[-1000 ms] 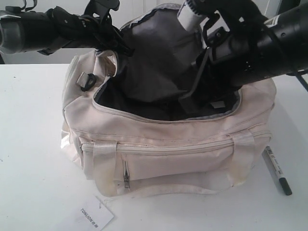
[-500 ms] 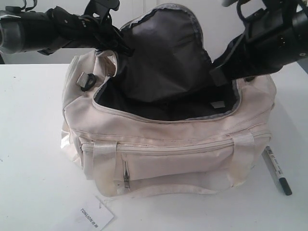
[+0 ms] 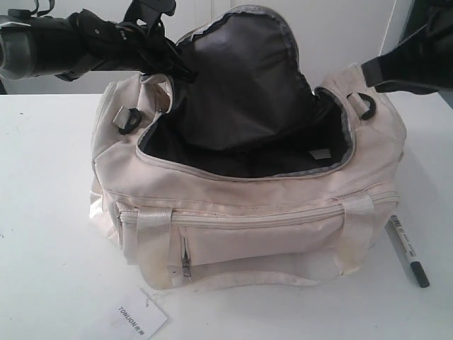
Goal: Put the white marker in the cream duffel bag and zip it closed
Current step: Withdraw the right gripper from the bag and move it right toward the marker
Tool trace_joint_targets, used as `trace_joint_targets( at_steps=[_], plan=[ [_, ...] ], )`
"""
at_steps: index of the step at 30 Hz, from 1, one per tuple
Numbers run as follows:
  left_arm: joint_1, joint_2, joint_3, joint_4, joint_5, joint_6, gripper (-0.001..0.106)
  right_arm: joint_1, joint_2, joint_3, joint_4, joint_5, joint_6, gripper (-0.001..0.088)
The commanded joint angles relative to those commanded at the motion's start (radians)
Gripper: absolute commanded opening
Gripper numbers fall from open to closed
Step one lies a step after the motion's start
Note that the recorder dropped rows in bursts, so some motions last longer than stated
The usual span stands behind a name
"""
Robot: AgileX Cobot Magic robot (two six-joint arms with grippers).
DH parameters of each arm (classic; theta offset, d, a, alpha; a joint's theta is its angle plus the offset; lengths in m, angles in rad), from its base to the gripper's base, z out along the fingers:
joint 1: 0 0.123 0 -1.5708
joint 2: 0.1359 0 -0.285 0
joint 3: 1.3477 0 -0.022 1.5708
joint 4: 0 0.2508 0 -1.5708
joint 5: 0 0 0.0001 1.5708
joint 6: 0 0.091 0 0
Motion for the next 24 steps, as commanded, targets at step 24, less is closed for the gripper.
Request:
trace_joint_targets(
  at_steps=[24],
  plan=[
    [0.000, 0.000, 0.000, 0.000, 0.000, 0.000, 0.000, -0.192, 0.010, 0.057, -0.043, 0.083, 0.068, 0.0000]
  ],
)
